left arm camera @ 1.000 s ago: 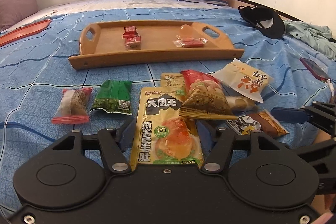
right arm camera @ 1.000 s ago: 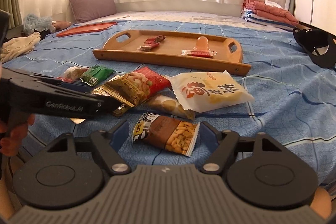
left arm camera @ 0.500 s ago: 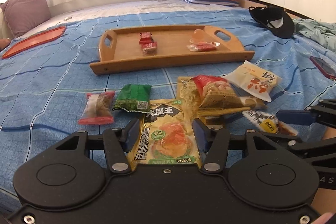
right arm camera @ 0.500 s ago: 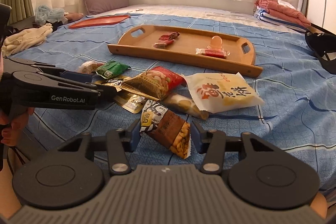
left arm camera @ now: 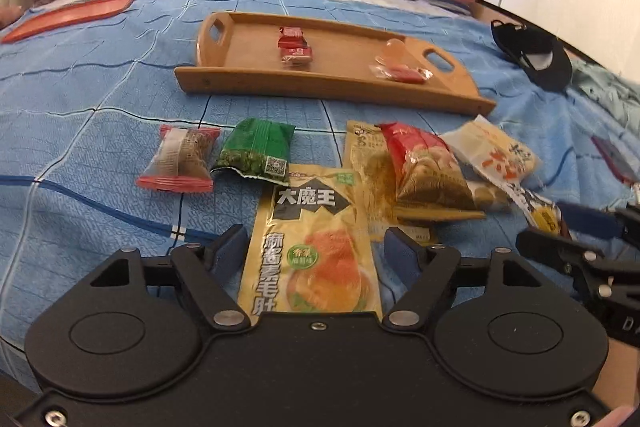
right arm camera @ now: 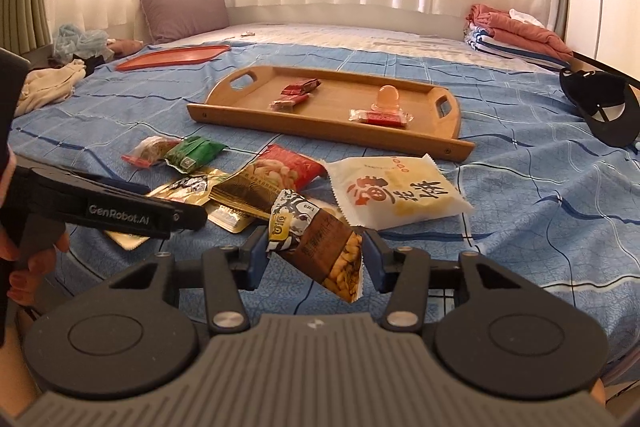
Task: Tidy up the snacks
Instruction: 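Carry the yellow packet and peanut packet onto the wooden tray with both tools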
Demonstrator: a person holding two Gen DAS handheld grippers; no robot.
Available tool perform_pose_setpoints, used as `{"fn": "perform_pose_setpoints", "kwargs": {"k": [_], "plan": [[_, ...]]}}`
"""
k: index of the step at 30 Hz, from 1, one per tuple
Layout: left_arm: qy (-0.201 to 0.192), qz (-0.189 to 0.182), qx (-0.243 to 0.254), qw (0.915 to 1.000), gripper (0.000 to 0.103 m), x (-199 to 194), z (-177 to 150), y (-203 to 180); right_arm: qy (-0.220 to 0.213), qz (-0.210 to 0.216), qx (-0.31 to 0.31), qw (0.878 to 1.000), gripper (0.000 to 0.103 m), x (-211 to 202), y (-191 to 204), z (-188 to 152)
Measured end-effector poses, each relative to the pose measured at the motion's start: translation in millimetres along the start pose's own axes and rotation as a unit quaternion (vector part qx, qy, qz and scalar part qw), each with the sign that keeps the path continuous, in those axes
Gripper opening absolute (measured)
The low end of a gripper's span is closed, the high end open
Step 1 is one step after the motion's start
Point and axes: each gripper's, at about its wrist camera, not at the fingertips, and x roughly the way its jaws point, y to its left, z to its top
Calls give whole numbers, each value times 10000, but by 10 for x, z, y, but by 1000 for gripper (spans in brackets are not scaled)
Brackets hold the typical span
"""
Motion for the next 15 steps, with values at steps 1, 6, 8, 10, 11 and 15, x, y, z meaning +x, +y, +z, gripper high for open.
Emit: {"fn": "perform_pose_setpoints", "kwargs": {"k": [1, 6, 8, 10, 11, 15], "plan": [[-14, 96, 57, 9999, 60, 6, 0, -21, -7, -10, 9, 10000, 53, -6, -1, 0], [-103, 210, 467, 9986, 53, -67, -20, -156, -90, -40, 41, 9999, 53, -41, -17, 39], [-158, 275, 537, 9981, 52, -110, -25, -191, -153, -54, 44, 9999, 53, -63, -24, 69], [-268, 346, 627, 9971, 52, -165, -17, -224, -225, -79, 30, 9997, 53, -83, -38, 105], [-336, 372, 680, 9964, 52, -199, -6, -242, -258, -96, 23, 9996, 53, -90, -45, 125], [-600, 427, 894, 9933, 52, -343, 94, -317, -338, -113, 39, 9994, 53, -95, -90, 214]]}}
